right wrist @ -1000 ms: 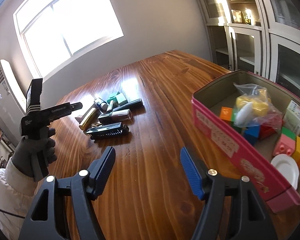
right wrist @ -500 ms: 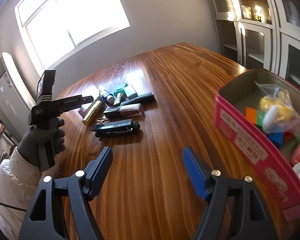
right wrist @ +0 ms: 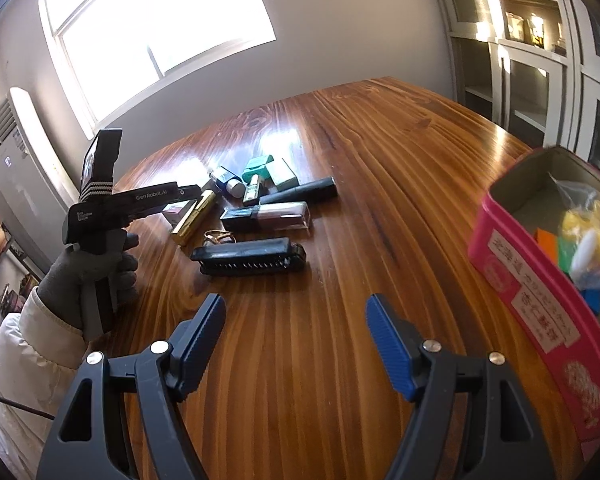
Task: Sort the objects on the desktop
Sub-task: 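Close the left tool on the white baby-wash box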
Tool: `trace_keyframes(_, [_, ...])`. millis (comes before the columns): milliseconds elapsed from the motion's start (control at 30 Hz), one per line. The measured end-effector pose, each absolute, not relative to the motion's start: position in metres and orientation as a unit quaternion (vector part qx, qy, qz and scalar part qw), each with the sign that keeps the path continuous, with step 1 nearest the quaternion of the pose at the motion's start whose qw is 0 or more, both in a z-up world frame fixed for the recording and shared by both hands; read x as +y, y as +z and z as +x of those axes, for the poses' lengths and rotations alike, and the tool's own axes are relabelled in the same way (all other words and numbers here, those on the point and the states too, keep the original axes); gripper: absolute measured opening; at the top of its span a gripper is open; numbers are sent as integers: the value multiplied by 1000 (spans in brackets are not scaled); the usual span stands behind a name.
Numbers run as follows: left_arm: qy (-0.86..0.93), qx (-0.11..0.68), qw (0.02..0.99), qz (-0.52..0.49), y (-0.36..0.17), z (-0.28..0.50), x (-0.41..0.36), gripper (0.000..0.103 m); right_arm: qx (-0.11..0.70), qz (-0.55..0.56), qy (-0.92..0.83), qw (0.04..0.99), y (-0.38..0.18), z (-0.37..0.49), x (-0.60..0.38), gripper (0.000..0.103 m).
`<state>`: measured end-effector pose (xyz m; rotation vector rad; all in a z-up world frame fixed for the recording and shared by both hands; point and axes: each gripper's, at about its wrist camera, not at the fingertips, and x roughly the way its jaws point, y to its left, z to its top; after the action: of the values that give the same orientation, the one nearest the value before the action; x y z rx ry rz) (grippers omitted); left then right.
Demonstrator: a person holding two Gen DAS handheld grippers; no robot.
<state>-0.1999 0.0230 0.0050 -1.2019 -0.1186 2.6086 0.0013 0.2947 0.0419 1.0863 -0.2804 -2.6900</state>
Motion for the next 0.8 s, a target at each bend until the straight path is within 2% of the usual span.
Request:
trace_keyframes(167, [895,-44,145,-420,2,-202,22,65,-75,368,-918,129,43,-14,285,77])
trace_keyframes(233, [895,-45,148,-418,3,-200,21,55,-66,366,-917,141,45,-23,280,77])
trace_keyframes(267, [895,-45,147,-418,3,-200,22,53,-61,365,-917,146,45,-27,277,77])
trace_keyframes(800, [904,-59,130,-402,14,-184,14,51,25,393,-884,252,22,-89,225,77])
